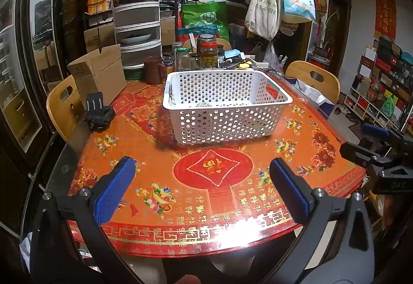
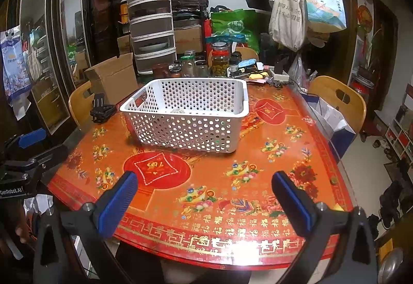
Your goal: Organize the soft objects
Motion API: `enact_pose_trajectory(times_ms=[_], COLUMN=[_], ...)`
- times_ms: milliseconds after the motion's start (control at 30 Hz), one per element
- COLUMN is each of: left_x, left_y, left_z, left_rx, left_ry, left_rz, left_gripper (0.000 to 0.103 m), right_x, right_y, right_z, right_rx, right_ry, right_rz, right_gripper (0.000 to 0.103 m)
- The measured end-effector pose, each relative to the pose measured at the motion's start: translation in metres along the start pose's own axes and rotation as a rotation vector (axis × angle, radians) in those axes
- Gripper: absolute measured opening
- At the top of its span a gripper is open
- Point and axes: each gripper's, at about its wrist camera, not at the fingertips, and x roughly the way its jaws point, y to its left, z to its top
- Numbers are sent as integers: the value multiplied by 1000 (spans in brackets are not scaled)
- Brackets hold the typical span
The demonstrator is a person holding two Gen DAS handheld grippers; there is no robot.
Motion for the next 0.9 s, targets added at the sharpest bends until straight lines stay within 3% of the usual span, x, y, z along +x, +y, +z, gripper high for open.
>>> enact_pose_trajectory(times_ms=[900], left_x=[6], left_y=[2], left_z=[-8], left_rx=[5], left_ry=[10], left_rz=[-6], left_gripper=[103], right_x=[-1], right_y=[-1], right_z=[-1], right_rx=[0], right_ry=[2], right_rz=[2], right_gripper=[103])
